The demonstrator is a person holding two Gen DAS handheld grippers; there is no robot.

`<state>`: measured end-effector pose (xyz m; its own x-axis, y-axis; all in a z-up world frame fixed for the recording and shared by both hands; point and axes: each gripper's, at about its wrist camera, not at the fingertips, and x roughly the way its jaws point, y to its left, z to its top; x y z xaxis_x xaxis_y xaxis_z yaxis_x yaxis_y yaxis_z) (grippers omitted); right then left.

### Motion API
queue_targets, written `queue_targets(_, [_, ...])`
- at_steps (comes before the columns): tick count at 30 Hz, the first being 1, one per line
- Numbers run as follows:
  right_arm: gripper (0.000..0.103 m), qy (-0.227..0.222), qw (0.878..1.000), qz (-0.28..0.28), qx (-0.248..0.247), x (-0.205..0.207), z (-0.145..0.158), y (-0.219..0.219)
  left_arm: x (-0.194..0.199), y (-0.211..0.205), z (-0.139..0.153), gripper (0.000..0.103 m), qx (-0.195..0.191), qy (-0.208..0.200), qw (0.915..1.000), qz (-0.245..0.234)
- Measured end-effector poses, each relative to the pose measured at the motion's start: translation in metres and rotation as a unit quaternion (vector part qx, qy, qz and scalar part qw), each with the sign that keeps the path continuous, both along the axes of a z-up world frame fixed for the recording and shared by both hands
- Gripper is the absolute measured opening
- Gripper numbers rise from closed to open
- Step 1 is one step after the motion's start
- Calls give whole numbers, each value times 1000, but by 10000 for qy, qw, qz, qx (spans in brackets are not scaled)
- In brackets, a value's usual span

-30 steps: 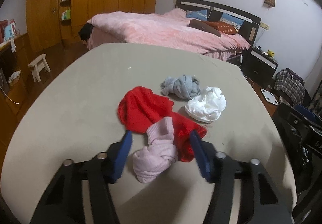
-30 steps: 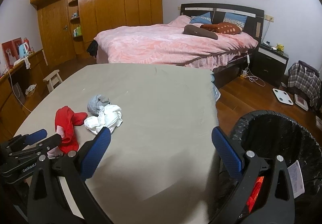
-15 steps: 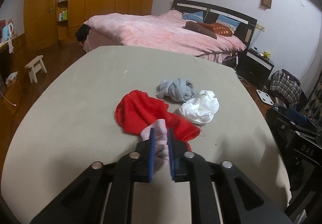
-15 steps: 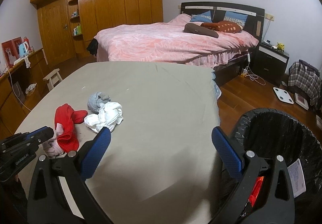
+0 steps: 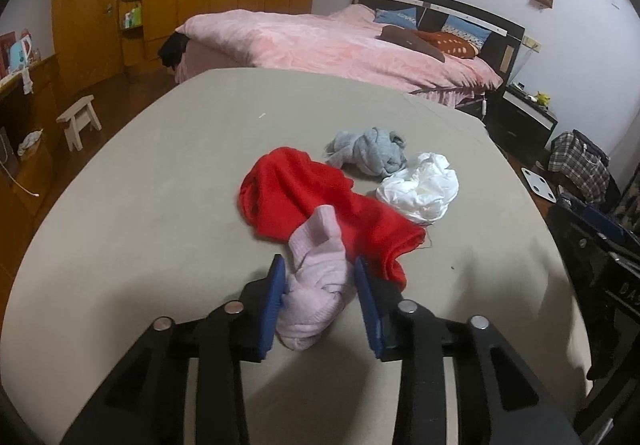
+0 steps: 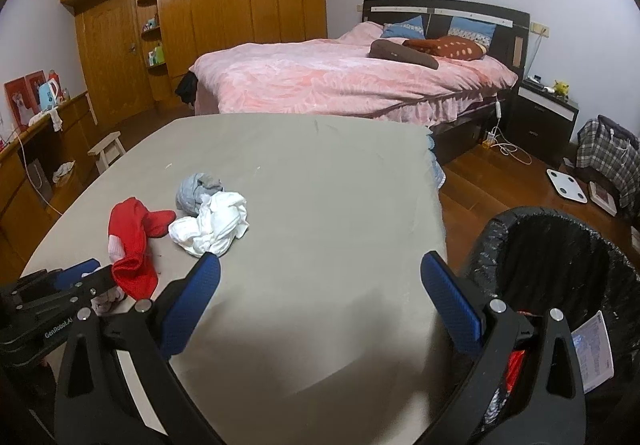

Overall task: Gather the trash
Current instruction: 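Grasp the pink sock with the left gripper and lift it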

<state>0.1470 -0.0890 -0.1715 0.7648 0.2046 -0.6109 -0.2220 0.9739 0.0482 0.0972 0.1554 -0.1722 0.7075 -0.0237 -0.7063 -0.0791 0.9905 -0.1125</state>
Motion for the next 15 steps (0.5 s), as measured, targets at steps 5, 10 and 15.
queue_targets(5, [98, 14, 10000, 65, -8, 0, -1, 4, -4, 3, 7, 28, -106, -151, 9998, 2])
queue_targets(10, [98, -20, 9999, 119, -4, 3, 0, 8, -8, 7, 26, 28, -47, -459, 9989, 43])
queue_targets(15, [98, -91, 9998, 201, -4, 12, 3, 18, -1, 14, 40, 28, 9, -670, 9977, 133])
